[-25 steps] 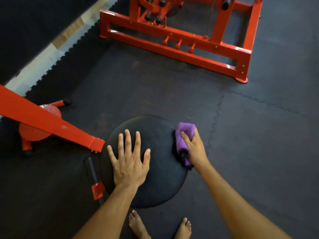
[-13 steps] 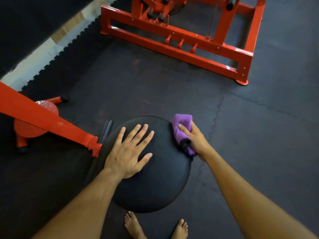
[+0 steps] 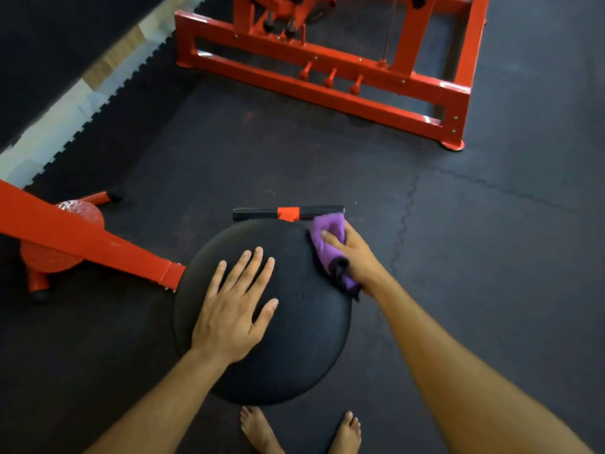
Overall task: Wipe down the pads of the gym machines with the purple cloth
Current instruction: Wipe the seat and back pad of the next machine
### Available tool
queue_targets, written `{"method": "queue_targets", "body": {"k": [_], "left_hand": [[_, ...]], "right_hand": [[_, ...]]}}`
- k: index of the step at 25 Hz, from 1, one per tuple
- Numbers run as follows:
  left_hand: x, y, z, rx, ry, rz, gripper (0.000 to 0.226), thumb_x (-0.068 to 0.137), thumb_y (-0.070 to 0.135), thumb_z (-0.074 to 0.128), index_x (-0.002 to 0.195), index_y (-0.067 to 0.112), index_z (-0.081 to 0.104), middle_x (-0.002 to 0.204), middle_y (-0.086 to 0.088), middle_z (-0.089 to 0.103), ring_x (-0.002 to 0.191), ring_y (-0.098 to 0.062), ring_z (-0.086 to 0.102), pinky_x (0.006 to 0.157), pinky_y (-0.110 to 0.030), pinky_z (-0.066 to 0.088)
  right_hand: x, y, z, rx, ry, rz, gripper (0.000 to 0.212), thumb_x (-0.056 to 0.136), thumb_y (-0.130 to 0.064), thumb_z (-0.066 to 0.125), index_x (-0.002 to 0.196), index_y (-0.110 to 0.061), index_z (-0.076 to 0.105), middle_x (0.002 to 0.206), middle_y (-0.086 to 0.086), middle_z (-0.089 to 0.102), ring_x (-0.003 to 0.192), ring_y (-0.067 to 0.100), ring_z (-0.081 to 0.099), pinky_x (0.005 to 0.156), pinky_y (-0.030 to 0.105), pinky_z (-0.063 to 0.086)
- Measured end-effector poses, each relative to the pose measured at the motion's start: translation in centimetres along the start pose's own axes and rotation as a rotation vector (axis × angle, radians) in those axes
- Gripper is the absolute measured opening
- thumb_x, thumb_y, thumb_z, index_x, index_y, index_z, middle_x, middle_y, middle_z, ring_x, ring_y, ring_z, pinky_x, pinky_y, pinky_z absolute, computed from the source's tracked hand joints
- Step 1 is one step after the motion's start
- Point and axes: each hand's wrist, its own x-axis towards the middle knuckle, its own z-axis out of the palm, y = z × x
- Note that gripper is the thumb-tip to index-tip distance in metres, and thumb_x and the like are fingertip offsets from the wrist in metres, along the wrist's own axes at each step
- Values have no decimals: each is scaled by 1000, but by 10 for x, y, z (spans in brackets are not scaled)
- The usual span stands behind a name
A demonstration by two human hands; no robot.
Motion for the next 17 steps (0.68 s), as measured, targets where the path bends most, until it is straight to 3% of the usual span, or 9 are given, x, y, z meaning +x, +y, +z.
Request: {"method": "queue_targets", "body": {"k": [3, 6, 10, 12, 14, 15, 17], "left_hand": [[5, -8, -2, 2, -30, 93, 67, 103, 52, 36, 164, 25, 25, 173, 4, 14, 159, -14, 12, 127, -52, 19], [12, -19, -6, 47, -92, 234, 71, 103, 54, 37, 166, 26, 18, 174, 6, 8, 160, -13, 8, 126, -52, 21], [41, -43, -10, 114, -159, 535, 74, 103, 56, 38, 166, 23, 15, 174, 3, 7, 160, -16, 8, 128, -49, 16], [58, -51, -9, 133, -203, 716, 75, 104, 57, 36, 166, 21, 14, 174, 0, 6, 160, -17, 6, 129, -48, 11], [78, -56, -17, 193, -257, 838, 78, 104, 60, 34, 166, 21, 10, 174, -2, 2, 160, -19, 3, 129, -47, 7], [83, -57, -22, 236, -273, 860, 78, 104, 63, 31, 167, 22, 8, 174, -2, -1, 161, -20, 1, 129, -47, 5], [79, -58, -30, 280, -281, 776, 78, 104, 68, 24, 167, 25, 4, 174, -2, -6, 160, -20, -3, 129, -50, 4]], "right_hand": [[30, -12, 3, -77, -116, -16, 13, 100, -34, 61, 113, -35, 64, 105, -16, 71, 96, -5, 63, 93, 21, 48], [-25, 8, 8, 36, 90, 33, 18, 101, -36, 60, 114, -47, 57, 113, -27, 64, 101, -14, 59, 95, 12, 42], [-132, 49, 35, 240, 366, 127, 26, 102, -20, 55, 120, -39, 51, 120, -29, 60, 111, -8, 58, 91, 1, 38], [-153, 53, 53, 195, 406, 78, 22, 103, -19, 55, 117, -37, 52, 108, -35, 63, 103, -10, 60, 86, 2, 39], [-121, 44, 44, 167, 466, 51, 9, 103, -20, 56, 106, -29, 53, 92, -24, 65, 87, -6, 60, 76, 6, 42], [-92, 35, 33, 126, 422, 23, 6, 103, -21, 57, 104, -25, 53, 89, -18, 63, 83, -4, 59, 75, 9, 43], [-27, 11, 10, 30, 199, -33, 9, 101, -27, 60, 108, -21, 58, 94, -12, 64, 89, 0, 58, 89, 21, 48]]}}
